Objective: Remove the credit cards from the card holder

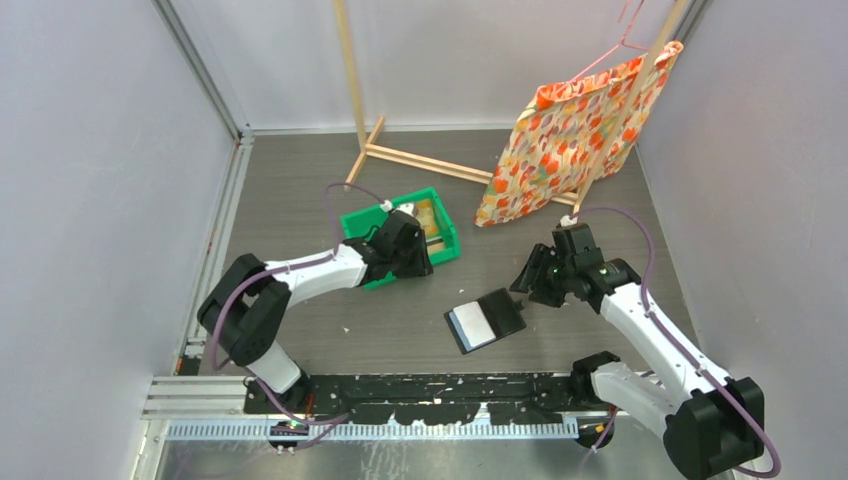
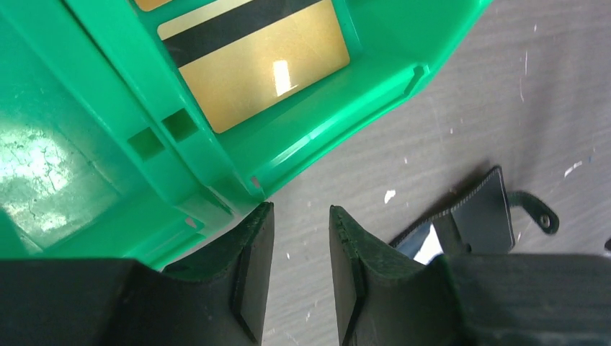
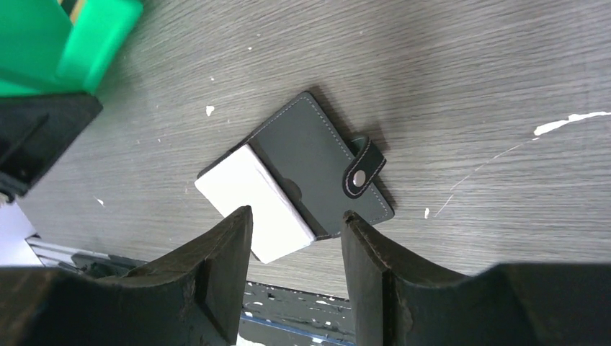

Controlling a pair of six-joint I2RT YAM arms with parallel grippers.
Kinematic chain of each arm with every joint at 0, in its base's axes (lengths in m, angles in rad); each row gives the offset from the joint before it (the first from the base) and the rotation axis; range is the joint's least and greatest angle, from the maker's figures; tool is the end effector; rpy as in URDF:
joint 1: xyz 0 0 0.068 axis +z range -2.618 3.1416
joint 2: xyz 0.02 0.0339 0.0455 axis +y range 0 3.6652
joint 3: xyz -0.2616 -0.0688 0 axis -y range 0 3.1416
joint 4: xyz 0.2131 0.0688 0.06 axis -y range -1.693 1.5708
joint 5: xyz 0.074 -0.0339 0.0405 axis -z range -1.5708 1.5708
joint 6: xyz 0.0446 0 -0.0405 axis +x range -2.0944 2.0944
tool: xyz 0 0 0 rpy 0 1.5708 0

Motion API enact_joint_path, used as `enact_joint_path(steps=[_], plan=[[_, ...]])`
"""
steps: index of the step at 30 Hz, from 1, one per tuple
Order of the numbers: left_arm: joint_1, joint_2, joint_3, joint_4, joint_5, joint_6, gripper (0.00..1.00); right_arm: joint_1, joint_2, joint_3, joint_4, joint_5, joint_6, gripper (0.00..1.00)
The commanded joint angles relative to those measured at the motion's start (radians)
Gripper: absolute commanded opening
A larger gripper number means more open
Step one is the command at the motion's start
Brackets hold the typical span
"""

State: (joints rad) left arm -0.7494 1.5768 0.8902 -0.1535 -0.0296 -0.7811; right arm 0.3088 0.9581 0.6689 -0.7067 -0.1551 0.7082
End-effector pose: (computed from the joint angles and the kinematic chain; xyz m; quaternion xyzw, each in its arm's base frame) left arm 0.2231 -0.2058 0.1981 -0.0201 0.9337 -0.2375 0.2672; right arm 0.1457 0.0537 0.2252 0.1681 0.9414 0.2025 0.2107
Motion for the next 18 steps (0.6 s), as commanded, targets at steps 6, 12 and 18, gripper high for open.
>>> enact_joint_path(steps=[6,12,18], plan=[[0.016,0.003,0.128,-0.083,0.192,0.064,0.36,0.288,0.045,0.042,-0.006,0.185,-0.008,0.55],[-0.037,-0.203,0.154,-0.196,0.272,-0.008,0.39,0.54,0.212,0.105,-0.025,0.392,0.01,0.62],[-0.026,-0.419,0.192,-0.42,0.09,0.081,0.42,0.622,0.35,0.158,0.053,0.396,-0.034,0.69]])
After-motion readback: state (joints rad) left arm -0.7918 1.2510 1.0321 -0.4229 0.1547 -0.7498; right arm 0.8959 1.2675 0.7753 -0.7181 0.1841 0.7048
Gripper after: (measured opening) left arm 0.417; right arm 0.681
